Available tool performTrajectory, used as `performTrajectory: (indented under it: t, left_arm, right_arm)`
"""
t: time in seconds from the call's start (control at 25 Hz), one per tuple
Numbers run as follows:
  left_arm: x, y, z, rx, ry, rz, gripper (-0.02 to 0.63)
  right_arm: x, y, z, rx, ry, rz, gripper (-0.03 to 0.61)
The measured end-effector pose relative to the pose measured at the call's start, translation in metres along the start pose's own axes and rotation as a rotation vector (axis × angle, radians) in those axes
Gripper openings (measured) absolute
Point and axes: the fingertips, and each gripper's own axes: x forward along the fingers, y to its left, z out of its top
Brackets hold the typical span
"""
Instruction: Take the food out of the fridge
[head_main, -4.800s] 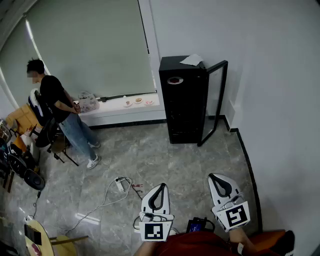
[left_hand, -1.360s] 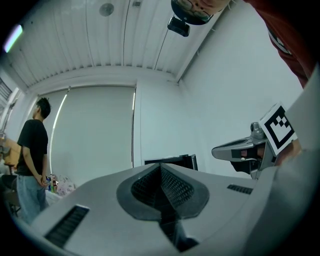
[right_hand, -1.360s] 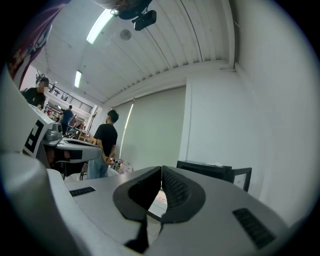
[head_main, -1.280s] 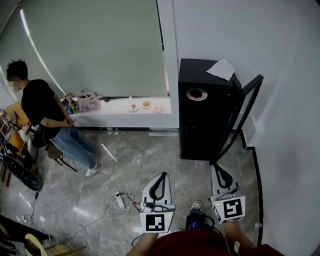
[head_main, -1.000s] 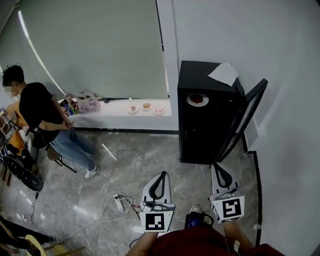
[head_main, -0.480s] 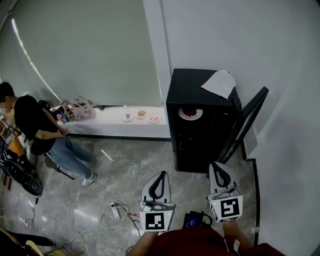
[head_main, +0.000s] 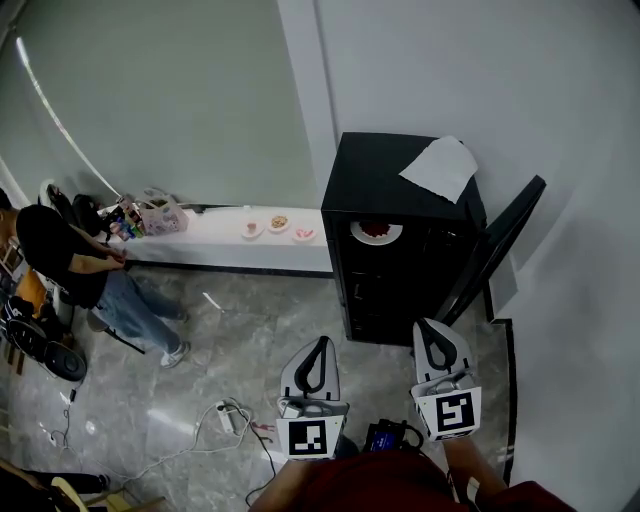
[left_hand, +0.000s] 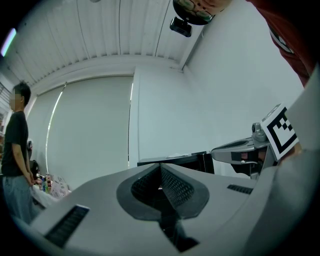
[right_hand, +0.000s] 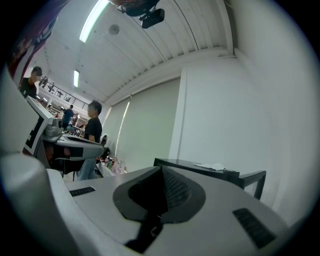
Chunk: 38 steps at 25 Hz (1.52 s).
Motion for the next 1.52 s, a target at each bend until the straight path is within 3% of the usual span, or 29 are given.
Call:
performTrajectory:
  t: [0.32,0.48,0.96,1.52]
  left_arm:
    - [0.036,0.014,-0.018,-0.008,0.006,-0.038,0.015]
    - [0.056,0.037,-0.015,-0.009,-0.013,-0.068,0.015]
    - [0.109,0.080,-0.019,-0.008,-0.032,-0.164,0.015]
    - [0.127,0.069,-0.024,-0.024,-0.018,-0.102,0.015]
  right_arm:
    - [0.034,-0.004,-0.009,-0.012,-0.002,-0.023,0.023]
    - [0.061,0.001,-0.013,-0.012,0.048,-0.052,0.023]
    - [0.125,0.010,-0.009,-0.036,0.004,-0.138,0.023]
    - [0.137,-0.008,-0.023,-0.038,0.032,-0.065,0.023]
